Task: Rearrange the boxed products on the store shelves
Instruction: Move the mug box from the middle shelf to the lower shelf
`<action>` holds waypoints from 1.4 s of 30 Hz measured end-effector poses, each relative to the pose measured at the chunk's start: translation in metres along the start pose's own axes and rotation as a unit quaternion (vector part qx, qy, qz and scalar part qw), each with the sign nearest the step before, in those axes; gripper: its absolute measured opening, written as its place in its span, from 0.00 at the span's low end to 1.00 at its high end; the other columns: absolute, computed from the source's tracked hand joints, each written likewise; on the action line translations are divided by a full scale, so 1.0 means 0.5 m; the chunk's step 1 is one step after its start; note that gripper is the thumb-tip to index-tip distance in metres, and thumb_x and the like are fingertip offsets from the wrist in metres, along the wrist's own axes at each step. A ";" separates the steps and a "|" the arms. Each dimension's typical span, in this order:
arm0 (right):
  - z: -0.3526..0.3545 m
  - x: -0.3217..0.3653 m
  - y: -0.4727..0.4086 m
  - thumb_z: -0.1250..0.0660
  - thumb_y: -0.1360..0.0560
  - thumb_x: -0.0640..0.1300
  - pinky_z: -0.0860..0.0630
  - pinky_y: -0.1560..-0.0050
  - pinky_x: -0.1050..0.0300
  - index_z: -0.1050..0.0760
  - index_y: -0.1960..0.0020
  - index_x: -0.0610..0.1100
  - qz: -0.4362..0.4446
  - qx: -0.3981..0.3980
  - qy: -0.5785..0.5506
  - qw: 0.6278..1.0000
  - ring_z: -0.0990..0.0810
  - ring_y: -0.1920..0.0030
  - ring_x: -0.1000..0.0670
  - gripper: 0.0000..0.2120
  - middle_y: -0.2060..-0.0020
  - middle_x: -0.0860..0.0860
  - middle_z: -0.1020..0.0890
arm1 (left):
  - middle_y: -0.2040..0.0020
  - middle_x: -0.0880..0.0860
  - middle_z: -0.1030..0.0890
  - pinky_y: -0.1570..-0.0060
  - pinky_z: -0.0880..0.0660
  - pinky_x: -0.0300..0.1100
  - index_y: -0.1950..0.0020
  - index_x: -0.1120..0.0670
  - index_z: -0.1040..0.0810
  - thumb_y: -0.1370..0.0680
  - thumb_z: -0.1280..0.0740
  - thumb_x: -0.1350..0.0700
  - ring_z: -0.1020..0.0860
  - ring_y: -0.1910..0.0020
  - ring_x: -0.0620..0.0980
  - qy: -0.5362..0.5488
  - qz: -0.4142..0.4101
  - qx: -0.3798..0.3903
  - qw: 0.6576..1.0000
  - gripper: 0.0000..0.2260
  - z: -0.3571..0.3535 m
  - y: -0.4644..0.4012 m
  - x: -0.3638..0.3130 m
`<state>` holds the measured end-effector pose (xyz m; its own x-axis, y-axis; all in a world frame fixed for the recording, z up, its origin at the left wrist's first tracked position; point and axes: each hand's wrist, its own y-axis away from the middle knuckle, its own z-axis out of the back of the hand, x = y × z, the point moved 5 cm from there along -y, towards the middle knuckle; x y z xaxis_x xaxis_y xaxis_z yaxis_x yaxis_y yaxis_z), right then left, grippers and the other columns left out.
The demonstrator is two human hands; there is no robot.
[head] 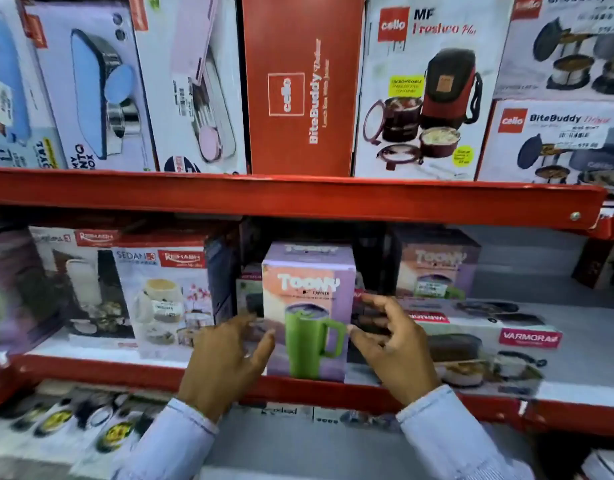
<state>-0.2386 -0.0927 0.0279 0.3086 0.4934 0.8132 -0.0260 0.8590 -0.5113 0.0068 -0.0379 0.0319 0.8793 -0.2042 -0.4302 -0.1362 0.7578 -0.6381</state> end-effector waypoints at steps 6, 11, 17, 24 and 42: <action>-0.031 -0.039 -0.006 0.24 0.30 0.42 0.19 0.42 0.53 0.23 0.36 0.45 -0.053 0.055 -0.008 0.997 0.16 0.48 0.57 0.23 0.46 0.51 0.14 | 0.44 0.47 0.14 0.46 0.17 0.44 0.31 0.48 0.25 0.29 0.28 0.41 0.15 0.46 0.44 0.162 0.069 0.071 0.982 0.28 -0.064 -0.005 0.038; -0.018 -0.025 0.019 0.24 0.31 0.36 0.17 0.46 0.57 0.21 0.39 0.48 -0.033 0.029 -0.085 0.995 0.14 0.49 0.56 0.21 0.48 0.53 0.13 | 0.44 0.45 0.14 0.48 0.15 0.47 0.33 0.49 0.23 0.28 0.22 0.54 0.15 0.48 0.40 0.234 0.062 0.008 0.970 0.25 -0.062 0.022 0.029; 0.037 0.030 0.090 0.23 0.33 0.33 0.18 0.49 0.56 0.20 0.43 0.49 0.047 -0.001 -0.150 0.988 0.14 0.50 0.50 0.21 0.50 0.53 0.13 | 0.46 0.49 0.13 0.52 0.15 0.49 0.35 0.56 0.21 0.30 0.20 0.57 0.14 0.50 0.45 0.267 -0.001 -0.069 0.961 0.25 0.015 0.073 -0.025; 0.100 0.031 0.217 0.25 0.31 0.50 0.17 0.55 0.53 0.21 0.46 0.49 0.077 -0.015 -0.096 0.992 0.14 0.54 0.47 0.16 0.53 0.48 0.14 | 0.56 0.49 0.15 0.58 0.21 0.32 0.46 0.59 0.20 0.32 0.22 0.51 0.16 0.58 0.38 0.276 -0.037 -0.062 0.958 0.20 0.036 0.194 -0.054; -0.015 -0.373 0.400 0.30 0.27 0.32 0.22 0.58 0.72 0.29 0.44 0.56 -0.277 0.102 -0.008 0.955 0.20 0.45 0.59 0.22 0.45 0.55 0.19 | 0.40 0.51 0.17 0.55 0.21 0.25 0.39 0.40 0.34 0.22 0.29 0.58 0.17 0.46 0.43 0.256 0.175 0.271 0.911 0.20 -0.365 0.432 0.084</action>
<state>-0.2941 -0.0139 -0.2280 0.3144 -0.0436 0.9483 -0.0488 0.9969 0.0620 -0.0689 0.0043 -0.2406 0.4787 -0.0479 -0.8767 -0.0004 0.9985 -0.0547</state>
